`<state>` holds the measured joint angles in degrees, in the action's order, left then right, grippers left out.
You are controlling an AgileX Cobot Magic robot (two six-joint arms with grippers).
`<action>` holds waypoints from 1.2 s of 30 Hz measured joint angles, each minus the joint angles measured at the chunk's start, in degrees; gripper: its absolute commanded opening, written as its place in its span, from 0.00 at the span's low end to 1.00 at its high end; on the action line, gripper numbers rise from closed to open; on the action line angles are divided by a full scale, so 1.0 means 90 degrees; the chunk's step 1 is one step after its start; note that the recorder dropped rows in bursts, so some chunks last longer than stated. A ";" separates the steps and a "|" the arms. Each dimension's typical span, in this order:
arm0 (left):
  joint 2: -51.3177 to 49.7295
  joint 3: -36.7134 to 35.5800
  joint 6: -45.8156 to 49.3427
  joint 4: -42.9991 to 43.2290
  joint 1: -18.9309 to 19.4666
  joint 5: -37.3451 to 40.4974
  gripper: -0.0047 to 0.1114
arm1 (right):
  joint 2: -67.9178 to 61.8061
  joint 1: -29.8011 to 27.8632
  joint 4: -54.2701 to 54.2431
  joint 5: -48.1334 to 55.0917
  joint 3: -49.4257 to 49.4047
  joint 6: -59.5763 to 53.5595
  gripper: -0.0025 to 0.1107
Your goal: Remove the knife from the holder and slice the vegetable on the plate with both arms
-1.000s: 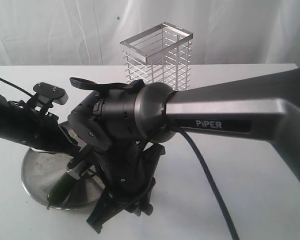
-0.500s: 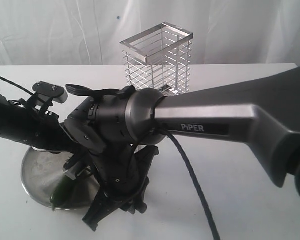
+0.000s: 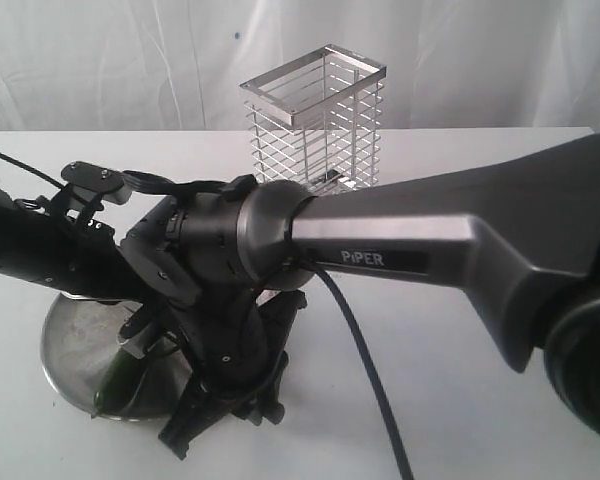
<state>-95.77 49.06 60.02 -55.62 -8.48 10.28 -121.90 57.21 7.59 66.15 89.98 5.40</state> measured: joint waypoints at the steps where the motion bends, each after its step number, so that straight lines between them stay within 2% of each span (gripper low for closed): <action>1: 0.0000 0.0000 0.0013 0.0000 0.0000 -0.0033 0.24 | -0.0056 0.0000 0.0000 0.0055 0.0084 -0.0041 0.02; 17: 0.0000 0.0000 0.0041 -0.0014 0.0120 -0.0439 0.24 | -0.0638 -0.0010 0.0059 0.0942 0.1239 -0.0442 0.02; 29: 0.0000 0.0012 0.0068 0.0011 0.0245 -0.0914 0.24 | -0.1099 -0.0059 0.0190 0.0942 0.1986 -0.0673 0.02; 31: 0.0000 0.0012 0.0068 0.0017 0.0254 -0.0942 0.21 | -0.1112 -0.0059 0.0202 0.0942 0.2001 -0.0672 0.02; 35: 0.0000 0.0012 -0.0260 0.0059 0.0254 -0.1000 0.04 | -0.1112 -0.0062 0.0214 0.0942 0.2013 -0.0672 0.02; 36: 0.0014 0.0012 -0.0320 0.0072 0.0254 -0.1014 0.04 | -0.1112 -0.0073 0.0214 0.0942 0.2024 -0.0672 0.02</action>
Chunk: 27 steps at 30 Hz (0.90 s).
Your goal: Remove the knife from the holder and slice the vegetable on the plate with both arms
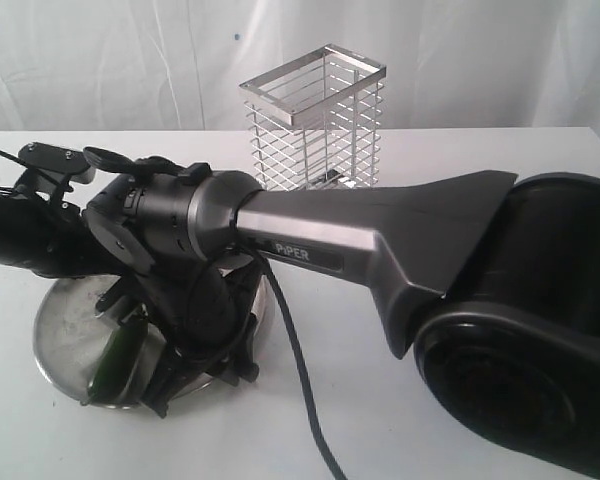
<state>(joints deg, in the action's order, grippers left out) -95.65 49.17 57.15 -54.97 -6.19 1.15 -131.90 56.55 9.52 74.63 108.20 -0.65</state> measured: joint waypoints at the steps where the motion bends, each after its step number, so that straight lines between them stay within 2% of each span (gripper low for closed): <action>1: 0.0011 0.0000 -0.0028 0.0019 0.0000 -0.0036 0.04 | 0.0000 0.0000 0.0000 0.0000 0.0015 0.0000 0.02; 5: 0.0132 0.0000 -0.0453 0.0051 0.0242 0.0171 0.04 | 0.0000 0.0000 0.0000 -0.0067 0.0114 0.0000 0.02; 9: 0.0307 0.0000 -0.1115 -0.0034 0.0707 0.0879 0.04 | 0.0000 0.0019 -0.0042 -0.0397 0.0159 -0.0089 0.02; 13: 0.0367 0.0000 -0.1286 -0.0099 0.1054 0.1500 0.04 | 0.0000 0.0061 -0.0045 -0.0490 0.0163 -0.0128 0.02; 19: 0.0367 0.0000 -0.1381 -0.0124 0.1181 0.1696 0.04 | 0.0000 0.0061 -0.0060 -0.0516 0.0163 -0.0159 0.02; 27: 0.0367 0.0000 -0.1566 -0.0149 0.1194 0.1510 0.04 | 0.0000 0.0061 0.0235 -0.0516 0.0163 -0.0170 0.02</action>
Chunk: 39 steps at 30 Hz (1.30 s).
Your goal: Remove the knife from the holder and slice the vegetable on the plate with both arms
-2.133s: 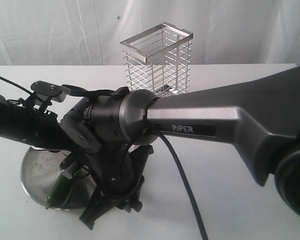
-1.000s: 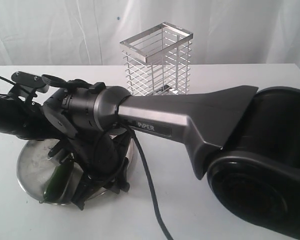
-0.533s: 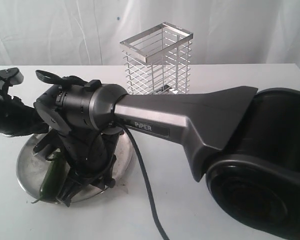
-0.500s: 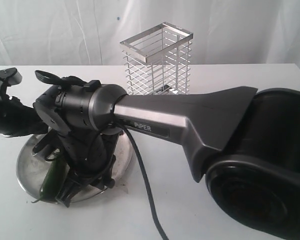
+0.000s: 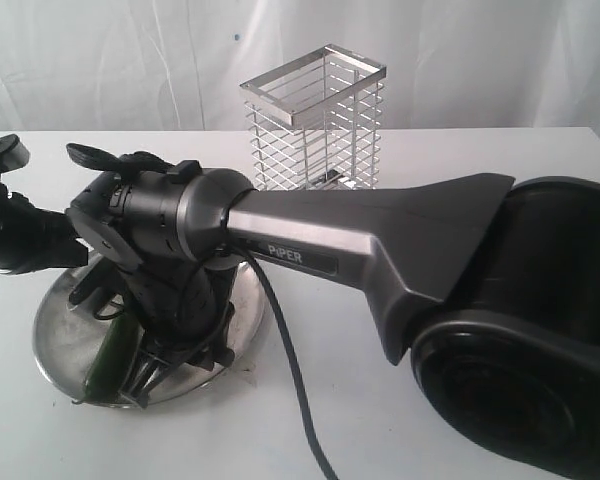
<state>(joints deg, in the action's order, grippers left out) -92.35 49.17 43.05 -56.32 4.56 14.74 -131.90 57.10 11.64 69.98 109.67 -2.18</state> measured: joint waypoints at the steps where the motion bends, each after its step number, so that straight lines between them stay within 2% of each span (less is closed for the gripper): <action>1: 0.0000 0.0000 -0.0018 0.0000 0.0000 -0.0047 0.04 | 0.0000 0.0000 0.0045 0.0000 0.0000 0.0000 0.02; 14: 0.0000 0.0000 -0.0450 -0.0083 0.0000 -0.0611 0.04 | 0.0000 0.0000 0.0287 0.0000 0.0000 -0.0223 0.02; 26: 0.0000 0.0000 -0.0488 -0.0190 0.0000 -0.0389 0.04 | 0.0000 -0.0113 0.0712 -0.0009 0.0000 -0.0601 0.02; 39: 0.0000 0.0000 -0.0498 -0.0190 0.0000 -0.0386 0.04 | 0.0000 -0.0161 0.0271 -0.0009 0.0000 -0.0669 0.02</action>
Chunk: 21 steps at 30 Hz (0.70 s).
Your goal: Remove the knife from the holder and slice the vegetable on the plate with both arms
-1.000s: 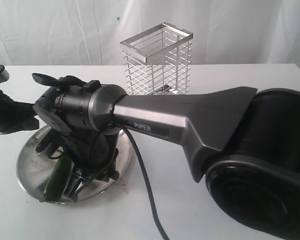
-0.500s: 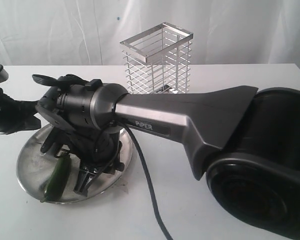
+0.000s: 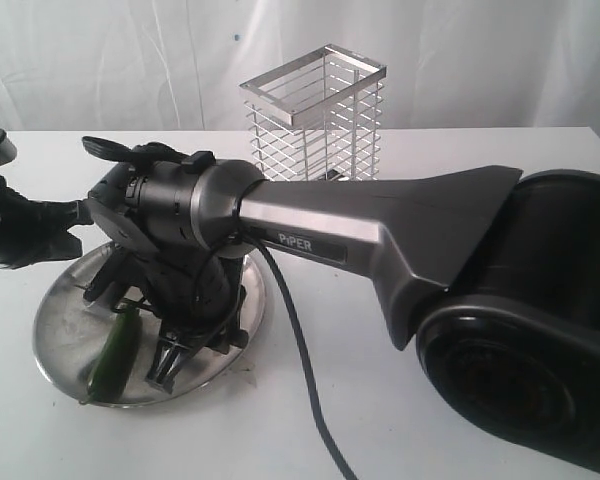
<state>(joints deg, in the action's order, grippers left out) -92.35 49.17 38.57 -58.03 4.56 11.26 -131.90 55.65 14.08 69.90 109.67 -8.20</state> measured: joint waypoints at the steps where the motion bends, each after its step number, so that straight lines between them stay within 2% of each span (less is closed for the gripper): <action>1: 0.0000 0.0000 0.0000 0.0000 0.0000 0.0000 0.04 | 0.0000 0.0000 -0.0012 0.0000 0.0000 0.0000 0.02; 21: 0.0000 0.0000 0.0000 0.0000 0.0000 0.0051 0.04 | 0.0232 0.0000 0.0012 -0.0004 0.0000 -0.0014 0.02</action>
<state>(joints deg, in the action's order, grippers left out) -92.35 49.17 38.57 -58.03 4.56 11.72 -129.82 55.65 14.18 69.86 109.67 -8.32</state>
